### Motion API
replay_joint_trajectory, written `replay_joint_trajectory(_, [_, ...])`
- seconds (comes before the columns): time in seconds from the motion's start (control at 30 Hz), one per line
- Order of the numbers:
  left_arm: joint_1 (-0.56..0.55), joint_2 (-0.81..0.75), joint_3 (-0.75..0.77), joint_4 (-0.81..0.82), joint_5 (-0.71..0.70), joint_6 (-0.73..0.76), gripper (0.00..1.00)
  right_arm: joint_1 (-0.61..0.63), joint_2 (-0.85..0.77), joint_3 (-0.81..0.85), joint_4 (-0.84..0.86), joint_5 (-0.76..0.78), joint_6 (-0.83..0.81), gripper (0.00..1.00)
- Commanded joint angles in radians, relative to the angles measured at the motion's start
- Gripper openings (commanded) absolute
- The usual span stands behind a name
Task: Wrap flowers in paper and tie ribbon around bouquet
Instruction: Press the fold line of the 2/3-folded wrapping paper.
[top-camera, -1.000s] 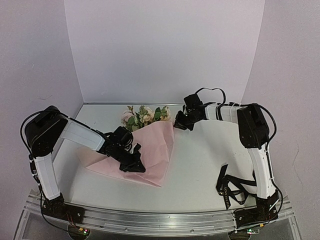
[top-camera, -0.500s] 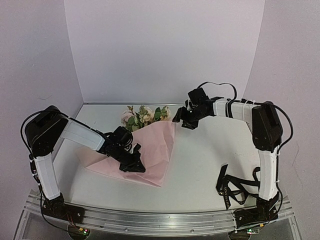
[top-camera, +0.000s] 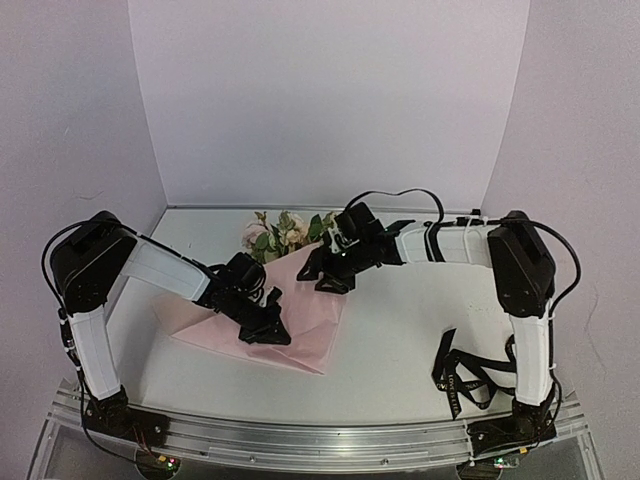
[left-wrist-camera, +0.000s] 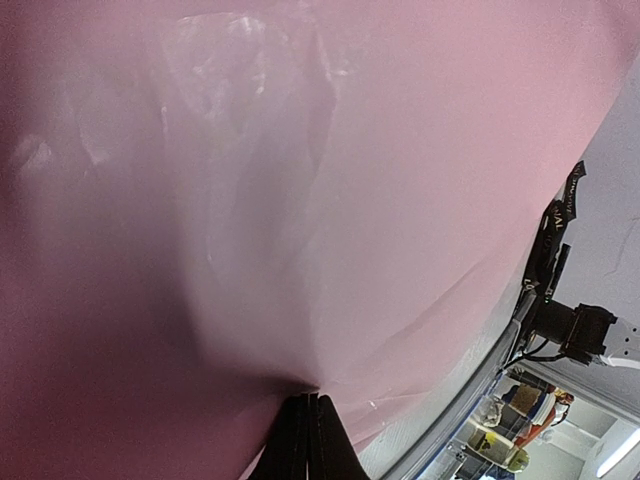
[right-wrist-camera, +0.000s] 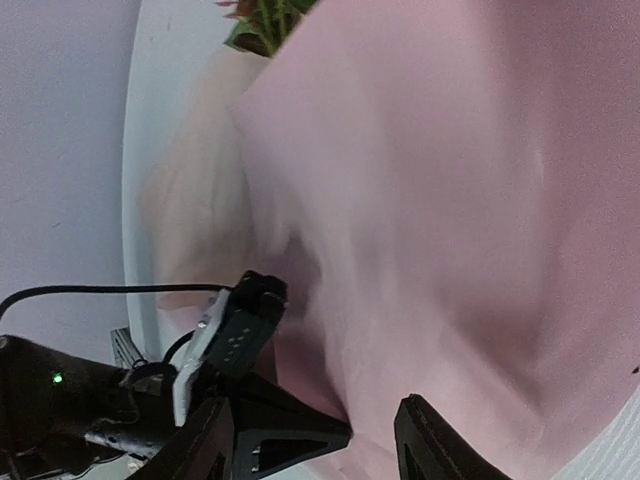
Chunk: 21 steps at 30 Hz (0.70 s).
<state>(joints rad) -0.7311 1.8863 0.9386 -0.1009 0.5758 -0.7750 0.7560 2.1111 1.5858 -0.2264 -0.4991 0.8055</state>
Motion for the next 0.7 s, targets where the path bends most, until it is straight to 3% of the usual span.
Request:
replay_joint_trajectory(0.0, [0.015, 0.054, -0.002, -0.083, -0.106, 0.014, 0.03, -0.052, 0.044, 0.005, 0.047, 0.036, 0.04, 0.58])
replay_joint_trajectory(0.17, [0.015, 0.052, -0.004, -0.086, -0.108, 0.014, 0.03, -0.128, 0.096, 0.033, 0.033, 0.088, 0.043, 0.58])
replay_joint_trajectory(0.33, [0.015, 0.05, -0.003, -0.087, -0.109, 0.015, 0.02, -0.155, 0.129, 0.098, 0.023, 0.036, 0.042, 0.62])
replay_joint_trajectory(0.53, [0.015, 0.051, 0.001, -0.086, -0.11, 0.014, 0.02, -0.136, -0.004, -0.023, 0.054, -0.017, 0.033, 0.74])
replay_joint_trajectory(0.67, [0.015, 0.057, 0.003, -0.082, -0.106, 0.011, 0.02, -0.132, -0.066, -0.081, 0.059, -0.004, 0.026, 0.75])
